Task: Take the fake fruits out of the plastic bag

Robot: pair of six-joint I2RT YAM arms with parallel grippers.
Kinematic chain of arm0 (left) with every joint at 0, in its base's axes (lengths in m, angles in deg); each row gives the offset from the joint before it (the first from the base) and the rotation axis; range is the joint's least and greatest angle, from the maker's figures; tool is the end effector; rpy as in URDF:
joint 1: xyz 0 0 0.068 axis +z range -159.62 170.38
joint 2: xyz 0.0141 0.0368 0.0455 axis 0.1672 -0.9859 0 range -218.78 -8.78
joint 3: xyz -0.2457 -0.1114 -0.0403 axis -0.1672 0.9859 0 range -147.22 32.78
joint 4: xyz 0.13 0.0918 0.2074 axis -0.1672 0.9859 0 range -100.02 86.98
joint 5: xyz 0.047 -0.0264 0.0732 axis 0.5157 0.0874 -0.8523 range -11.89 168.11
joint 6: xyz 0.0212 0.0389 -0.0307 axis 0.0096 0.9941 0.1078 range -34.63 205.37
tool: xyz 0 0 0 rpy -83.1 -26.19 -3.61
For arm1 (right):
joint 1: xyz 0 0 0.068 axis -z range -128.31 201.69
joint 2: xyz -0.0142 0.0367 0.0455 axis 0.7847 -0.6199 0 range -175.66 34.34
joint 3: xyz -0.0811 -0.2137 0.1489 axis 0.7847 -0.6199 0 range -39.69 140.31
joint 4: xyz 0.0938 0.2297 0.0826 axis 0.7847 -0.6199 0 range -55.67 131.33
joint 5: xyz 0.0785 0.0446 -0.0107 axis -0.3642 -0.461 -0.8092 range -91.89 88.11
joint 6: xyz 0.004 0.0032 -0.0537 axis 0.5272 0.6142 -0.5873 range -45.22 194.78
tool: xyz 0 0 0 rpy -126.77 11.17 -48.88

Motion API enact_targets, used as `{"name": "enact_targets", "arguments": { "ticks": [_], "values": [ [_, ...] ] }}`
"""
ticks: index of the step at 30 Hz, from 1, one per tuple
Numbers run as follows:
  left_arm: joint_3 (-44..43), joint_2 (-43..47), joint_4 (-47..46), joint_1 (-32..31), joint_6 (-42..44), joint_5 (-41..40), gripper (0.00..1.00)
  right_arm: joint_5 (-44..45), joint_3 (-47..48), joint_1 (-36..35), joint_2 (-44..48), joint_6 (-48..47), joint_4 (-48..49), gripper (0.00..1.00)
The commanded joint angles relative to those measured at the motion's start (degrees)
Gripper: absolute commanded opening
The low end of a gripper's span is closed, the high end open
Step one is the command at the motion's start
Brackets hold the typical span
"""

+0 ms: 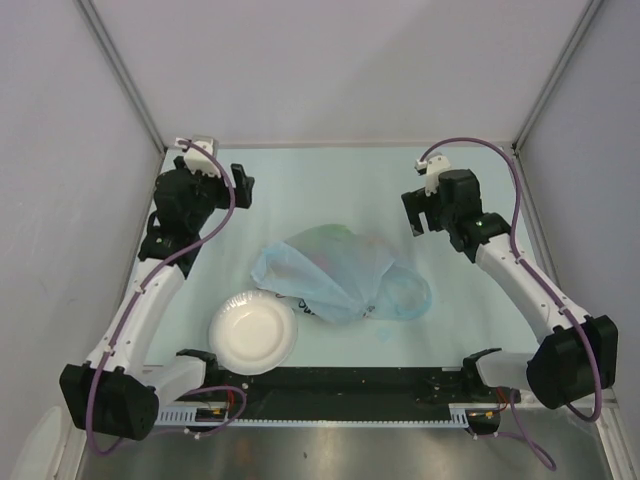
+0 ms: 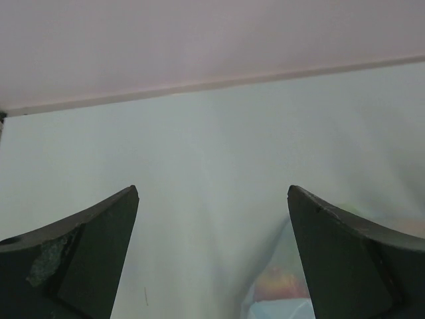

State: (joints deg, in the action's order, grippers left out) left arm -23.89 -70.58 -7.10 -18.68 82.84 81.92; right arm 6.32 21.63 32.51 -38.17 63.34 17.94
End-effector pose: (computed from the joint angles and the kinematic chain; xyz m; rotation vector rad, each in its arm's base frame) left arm 0.2496 -0.0421 0.3686 0.1471 1.7090 -0.2071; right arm 0.2686 0.0880 0.3146 -0.4934 2.1116 -0.0783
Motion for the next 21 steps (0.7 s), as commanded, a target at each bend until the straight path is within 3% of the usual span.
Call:
{"name": "enact_targets", "arguments": {
  "ticks": [1, 5, 6, 8, 11, 14, 18, 21],
  "values": [
    [-3.63, 1.16, 6.83, -1.66, 1.38, 9.89, 1.0, -0.29, 2.58, 0.02, -0.53, -1.2, -1.65, 1.0],
    [-7.22, 1.07, 11.04, -2.98, 8.05, 17.09, 1.0, -9.67, 3.02, 0.1, 0.26, -9.62, -6.65, 1.0],
    [-10.28, 0.98, 12.71, -3.59, 14.85, 23.11, 1.0, -10.75, 3.02, 0.28, 0.61, -10.26, -7.18, 1.0],
    [-13.72, 1.85, 16.68, -7.97, 22.27, 23.79, 1.0, -12.42, 3.1, 0.81, 0.62, -10.44, -8.15, 1.0],
    [-21.01, 0.99, 19.56, -10.8, 24.15, 26.05, 1.0, -15.4, 3.28, 2.12, -0.96, -9.57, -11.4, 1.0],
    [-29.45, -3.58, 32.21, -13.96, 25.46, 31.51, 1.0, -18.21, 3.28, 4.58, -4.47, -8.42, -14.74, 1.0],
    [-25.37, -3.42, 39.61, -16.86, 26.69, 33.54, 0.98, -22.0, 3.28, 8.36, -6.94, -9.64, -16.85, 1.0],
    [-20.26, -1.31, 37.27, -19.49, 26.61, 34.07, 1.0, -24.2, 3.28, 9.6, -8.52, -10.0, -18.43, 1.0]
  ]
}}
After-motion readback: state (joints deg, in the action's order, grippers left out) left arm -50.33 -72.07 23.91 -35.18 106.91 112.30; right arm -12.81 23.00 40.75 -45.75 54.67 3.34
